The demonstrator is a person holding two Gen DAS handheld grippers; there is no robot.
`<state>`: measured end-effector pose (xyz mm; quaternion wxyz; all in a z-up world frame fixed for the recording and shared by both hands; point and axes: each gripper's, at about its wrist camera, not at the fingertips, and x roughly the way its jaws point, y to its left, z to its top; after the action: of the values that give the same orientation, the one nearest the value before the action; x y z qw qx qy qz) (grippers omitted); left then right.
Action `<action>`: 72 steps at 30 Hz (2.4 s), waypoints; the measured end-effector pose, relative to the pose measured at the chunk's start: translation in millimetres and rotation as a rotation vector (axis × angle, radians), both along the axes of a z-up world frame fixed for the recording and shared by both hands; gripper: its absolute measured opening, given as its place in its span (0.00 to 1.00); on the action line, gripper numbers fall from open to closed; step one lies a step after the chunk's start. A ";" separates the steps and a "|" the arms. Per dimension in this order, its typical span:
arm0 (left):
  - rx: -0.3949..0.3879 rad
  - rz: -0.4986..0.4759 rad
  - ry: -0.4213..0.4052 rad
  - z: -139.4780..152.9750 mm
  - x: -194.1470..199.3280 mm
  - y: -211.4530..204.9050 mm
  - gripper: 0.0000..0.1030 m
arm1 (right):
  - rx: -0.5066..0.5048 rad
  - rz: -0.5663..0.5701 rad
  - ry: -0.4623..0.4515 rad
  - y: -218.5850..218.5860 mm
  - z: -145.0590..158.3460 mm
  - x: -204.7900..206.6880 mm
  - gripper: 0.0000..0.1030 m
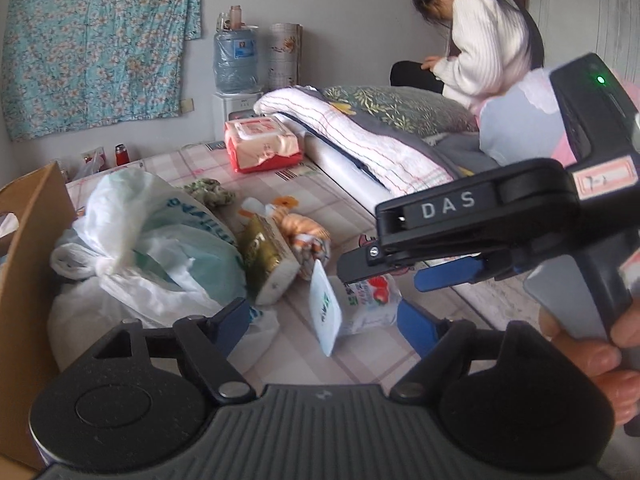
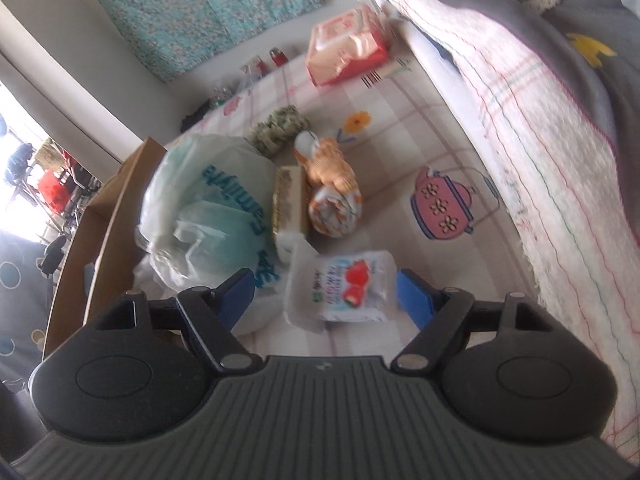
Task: Organize soft objects
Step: 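Move both tools back over the bed toward the white strawberry-print cup, then close the right gripper on the strawberry-print yogurt cup and lift it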
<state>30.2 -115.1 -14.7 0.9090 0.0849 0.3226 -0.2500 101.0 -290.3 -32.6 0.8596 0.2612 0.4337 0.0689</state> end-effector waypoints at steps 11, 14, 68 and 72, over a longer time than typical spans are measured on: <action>0.045 0.023 0.090 -34.2 28.7 -20.8 0.50 | 0.014 0.066 0.060 -5.9 -23.7 30.9 0.82; 0.027 0.007 0.106 -37.1 31.3 -24.9 0.42 | 0.004 0.090 0.063 -3.4 -23.1 38.9 0.82; 0.006 -0.126 0.099 -51.2 16.1 -28.3 0.63 | -0.099 0.037 -0.034 -1.2 -10.2 8.3 0.54; -0.009 -0.112 0.098 -53.3 23.7 -32.1 0.51 | -0.139 0.089 -0.061 12.4 -3.5 7.3 0.48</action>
<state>53.9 -147.3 -67.9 0.8769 0.0866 0.3605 -0.3059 108.3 -277.9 -36.1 0.8845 0.1790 0.4224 0.0848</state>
